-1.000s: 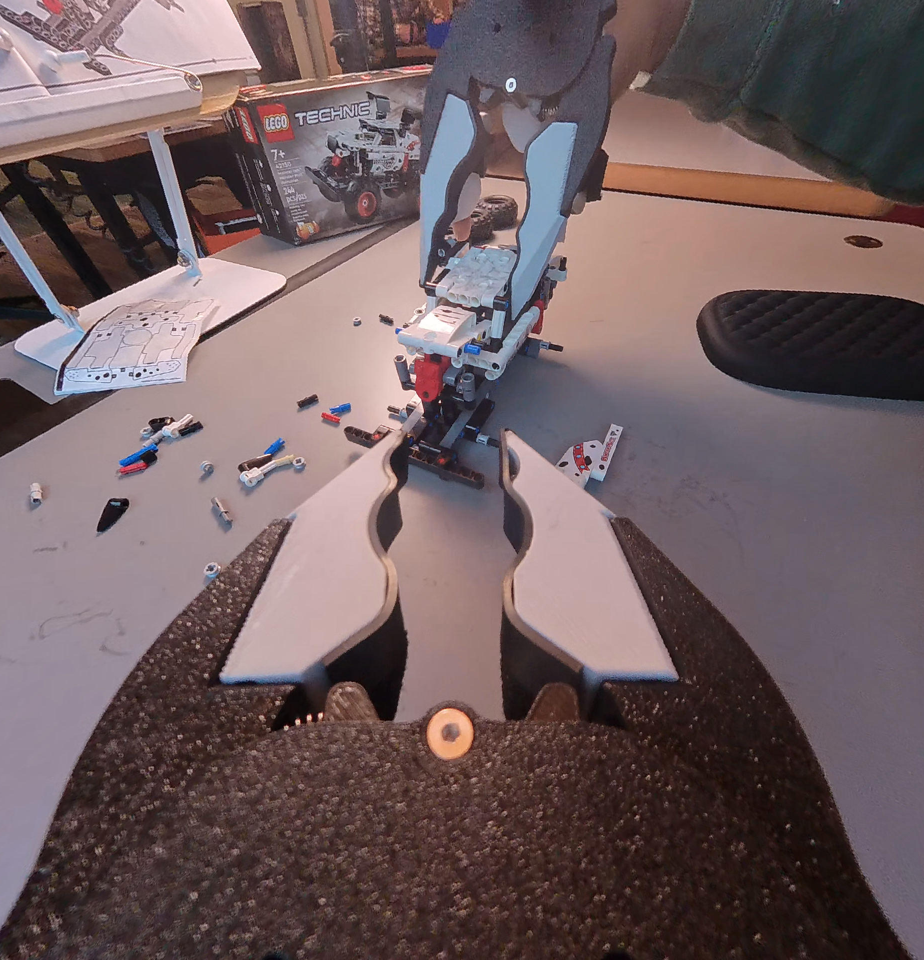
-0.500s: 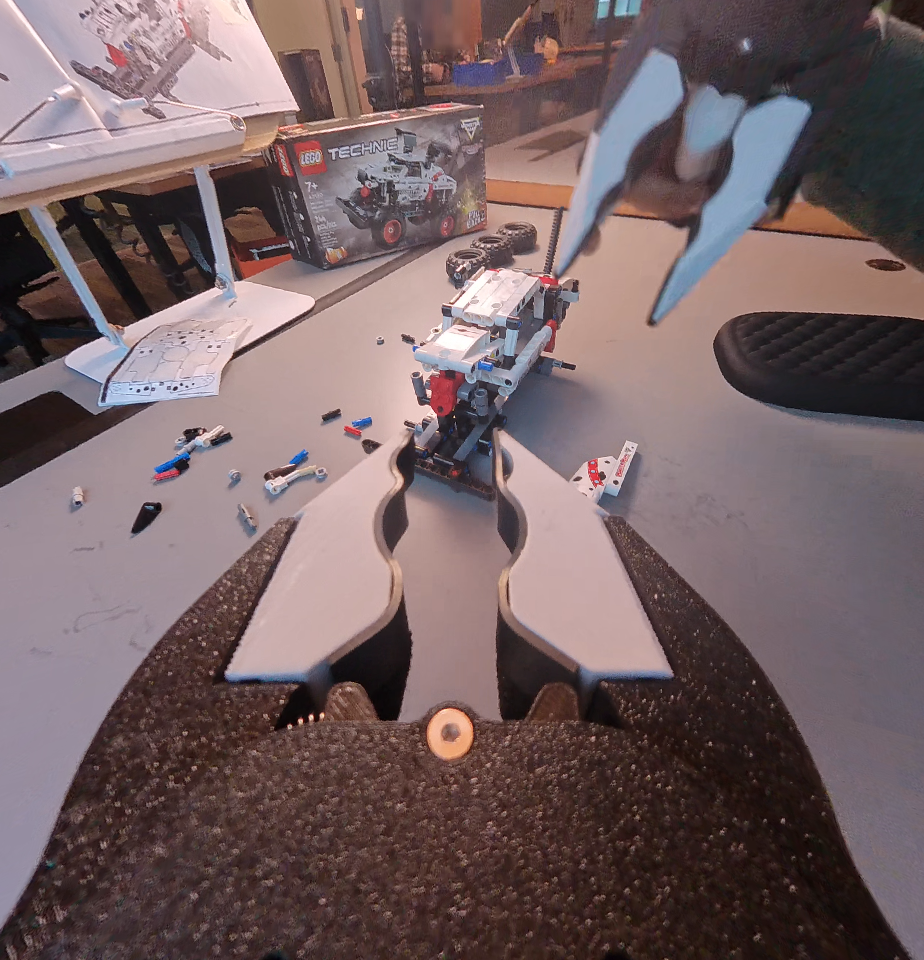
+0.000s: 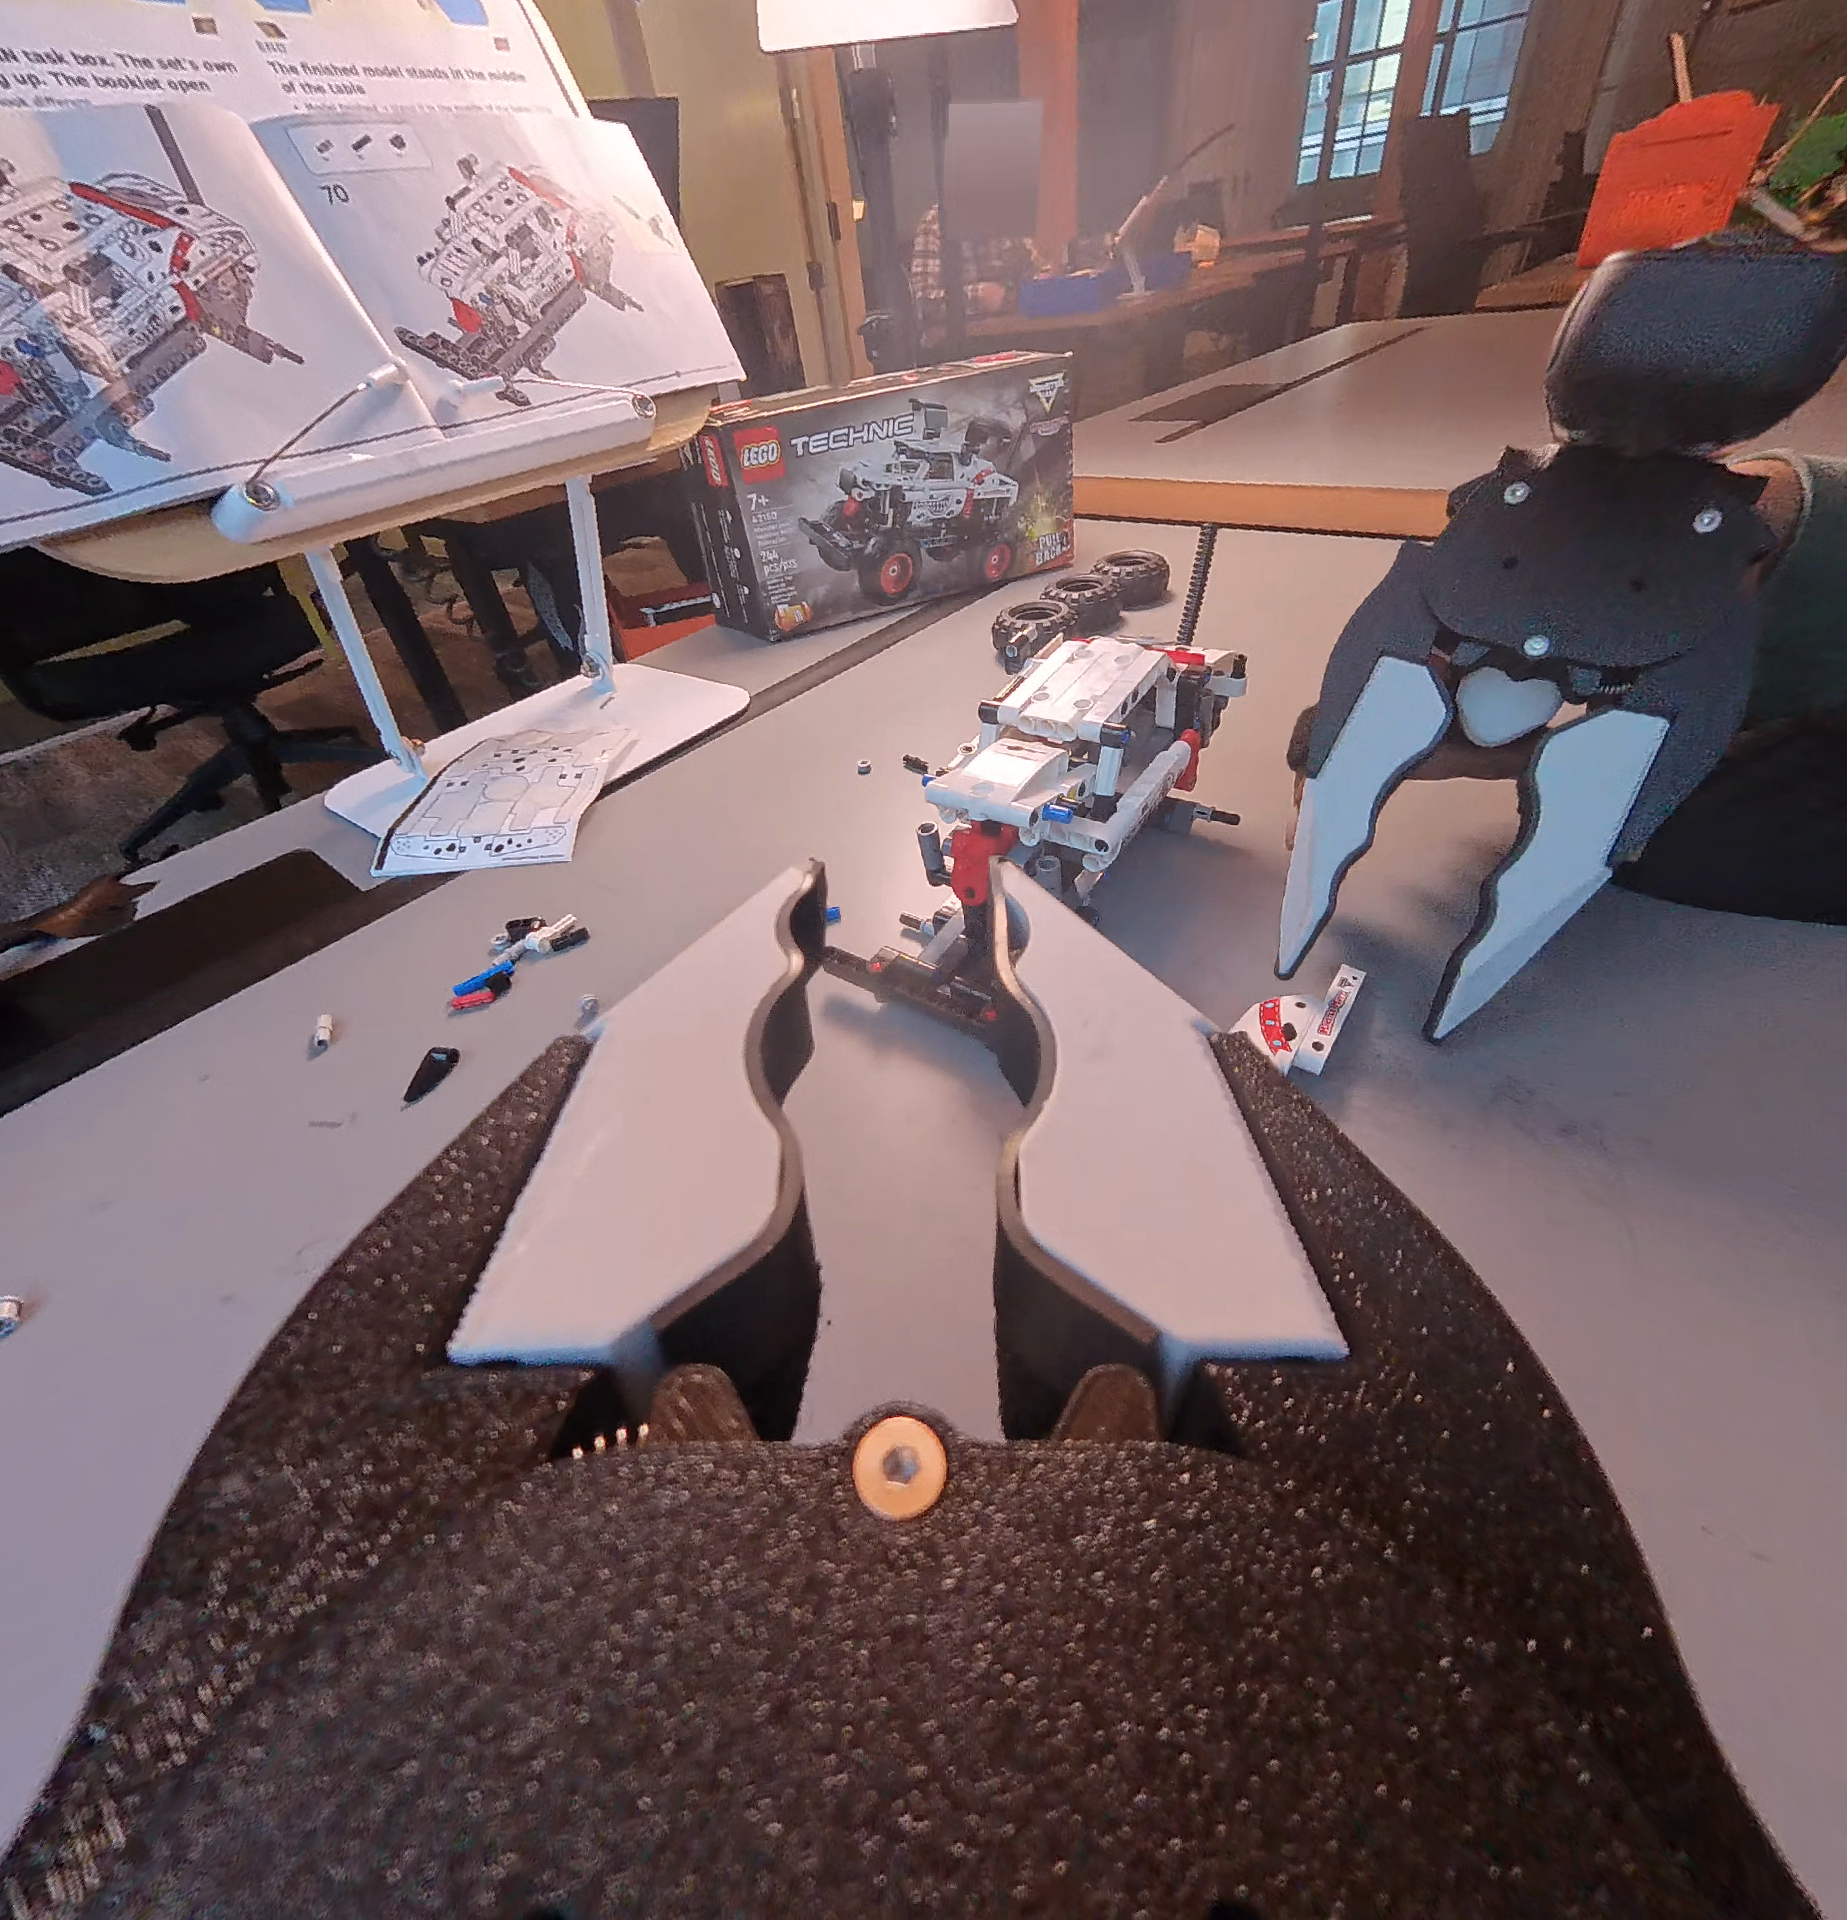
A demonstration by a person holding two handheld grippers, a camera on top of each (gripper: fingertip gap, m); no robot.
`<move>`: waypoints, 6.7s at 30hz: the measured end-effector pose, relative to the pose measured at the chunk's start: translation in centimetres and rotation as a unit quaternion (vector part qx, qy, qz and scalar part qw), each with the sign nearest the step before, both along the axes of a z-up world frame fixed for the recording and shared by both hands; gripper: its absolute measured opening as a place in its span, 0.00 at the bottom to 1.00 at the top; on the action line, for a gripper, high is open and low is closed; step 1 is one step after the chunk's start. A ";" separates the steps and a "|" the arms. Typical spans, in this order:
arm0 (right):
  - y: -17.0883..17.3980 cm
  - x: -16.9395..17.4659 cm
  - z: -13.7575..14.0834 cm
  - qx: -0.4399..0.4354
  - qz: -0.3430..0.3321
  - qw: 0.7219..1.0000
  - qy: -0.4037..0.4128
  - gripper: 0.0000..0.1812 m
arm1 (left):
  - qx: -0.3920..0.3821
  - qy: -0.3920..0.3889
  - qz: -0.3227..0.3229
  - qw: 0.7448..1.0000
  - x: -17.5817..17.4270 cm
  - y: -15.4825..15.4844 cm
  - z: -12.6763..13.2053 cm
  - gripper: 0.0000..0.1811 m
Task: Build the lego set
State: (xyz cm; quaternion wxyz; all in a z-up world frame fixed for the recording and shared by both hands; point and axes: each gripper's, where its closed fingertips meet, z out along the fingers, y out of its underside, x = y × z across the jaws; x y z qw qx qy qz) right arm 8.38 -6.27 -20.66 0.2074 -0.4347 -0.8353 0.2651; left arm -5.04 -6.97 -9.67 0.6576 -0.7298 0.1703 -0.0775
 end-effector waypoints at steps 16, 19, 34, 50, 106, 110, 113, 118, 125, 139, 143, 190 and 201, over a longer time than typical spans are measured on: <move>-0.1 -0.4 0.6 -0.010 0.015 0.998 0.061 0.04 | -0.034 -0.007 -0.017 0.999 0.6 0.4 -1.2 0.17; 0.8 -0.6 1.2 -0.011 0.004 0.996 0.085 0.04 | -0.037 -0.009 -0.020 0.999 0.6 0.4 -1.3 0.17; 4.7 -1.3 6.6 0.005 -0.044 0.963 0.265 0.04 | -0.054 -0.055 -0.050 0.996 1.3 0.6 -1.0 0.20; 7.4 -1.3 9.4 0.139 -0.070 0.920 0.360 0.04 | -0.159 -0.194 -0.140 0.958 4.9 5.8 -0.2 0.29; 4.0 -0.3 7.7 0.293 0.016 0.887 0.356 0.01 | -0.003 0.182 -0.195 0.964 9.3 2.5 -3.4 0.08; 4.1 -0.2 8.1 0.326 0.018 0.870 0.370 0.01 | -0.003 0.147 -0.180 0.973 8.5 2.9 -2.6 0.20; 4.1 -0.2 8.4 0.339 0.017 0.861 0.378 0.01 | -0.005 0.133 -0.182 0.974 8.2 2.9 -2.5 0.21; 4.3 -0.1 8.4 0.346 0.015 0.858 0.380 0.01 | -0.021 0.123 -0.199 0.972 8.7 2.6 -2.9 0.14; 5.1 -0.1 8.7 0.357 -0.003 0.851 0.386 0.01 | -0.195 -0.156 -0.270 0.930 8.9 2.2 -3.1 0.12; 5.0 -0.3 8.8 0.399 0.001 0.831 0.388 0.01 | -0.263 -0.434 -0.286 0.812 8.7 2.9 -1.2 0.06; 5.0 -0.4 8.8 0.400 0.000 0.831 0.386 0.01 | -0.263 -0.433 -0.284 0.815 8.7 2.9 -1.3 0.05; 3.4 0.7 5.1 0.077 -0.020 0.963 0.256 0.00 | -0.178 -0.025 -0.284 0.942 9.6 1.4 -5.0 0.05; 3.0 1.6 6.7 -0.004 -0.008 0.976 0.219 0.00 | -0.143 -0.004 -0.307 0.941 10.3 1.2 -4.2 0.04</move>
